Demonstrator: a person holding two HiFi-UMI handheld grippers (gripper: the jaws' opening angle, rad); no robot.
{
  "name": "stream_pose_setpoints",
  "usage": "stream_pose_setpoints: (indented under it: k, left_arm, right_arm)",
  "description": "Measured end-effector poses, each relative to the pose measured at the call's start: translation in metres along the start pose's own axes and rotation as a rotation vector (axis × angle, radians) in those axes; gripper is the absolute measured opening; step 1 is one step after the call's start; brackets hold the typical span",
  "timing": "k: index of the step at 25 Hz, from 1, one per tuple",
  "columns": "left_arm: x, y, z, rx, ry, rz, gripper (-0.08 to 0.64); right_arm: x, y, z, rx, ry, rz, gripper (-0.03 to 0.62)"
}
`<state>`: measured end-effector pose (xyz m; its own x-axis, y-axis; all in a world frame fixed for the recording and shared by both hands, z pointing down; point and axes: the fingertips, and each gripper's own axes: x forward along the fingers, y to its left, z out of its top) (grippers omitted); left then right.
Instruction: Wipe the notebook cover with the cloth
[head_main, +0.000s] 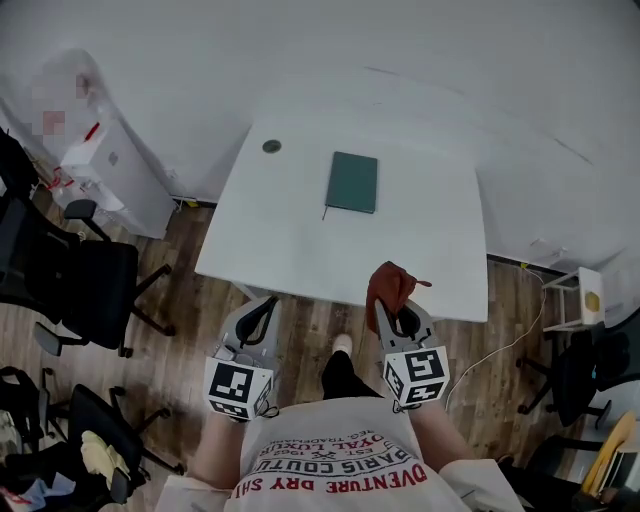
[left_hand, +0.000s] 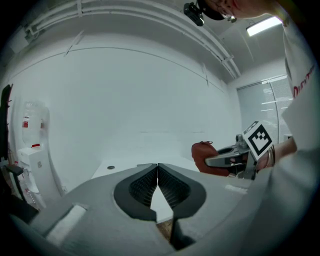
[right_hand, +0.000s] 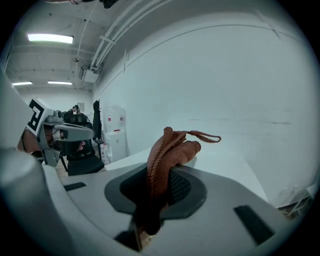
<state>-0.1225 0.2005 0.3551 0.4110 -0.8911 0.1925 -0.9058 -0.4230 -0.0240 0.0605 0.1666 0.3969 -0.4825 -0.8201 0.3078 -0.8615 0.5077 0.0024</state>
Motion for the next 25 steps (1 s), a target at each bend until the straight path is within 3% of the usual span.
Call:
stream_pose_setpoints:
  k: [5, 15, 25]
  left_arm:
    - [0.071, 0.028, 0.017, -0.015, 0.006, 0.041, 0.011]
    - [0.189, 0.031, 0.033, -0.011, 0.046, 0.046, 0.011]
    - [0.267, 0.063, -0.003, -0.059, 0.15, -0.059, 0.011]
  right_arm:
    - [0.06, -0.045, 0.025, -0.012, 0.0, 0.029, 0.077]
    - [0.132, -0.122, 0.051, -0.01, -0.001, 0.068, 0.077]
    - [0.189, -0.15, 0.039, 0.011, 0.081, 0.003, 0.077]
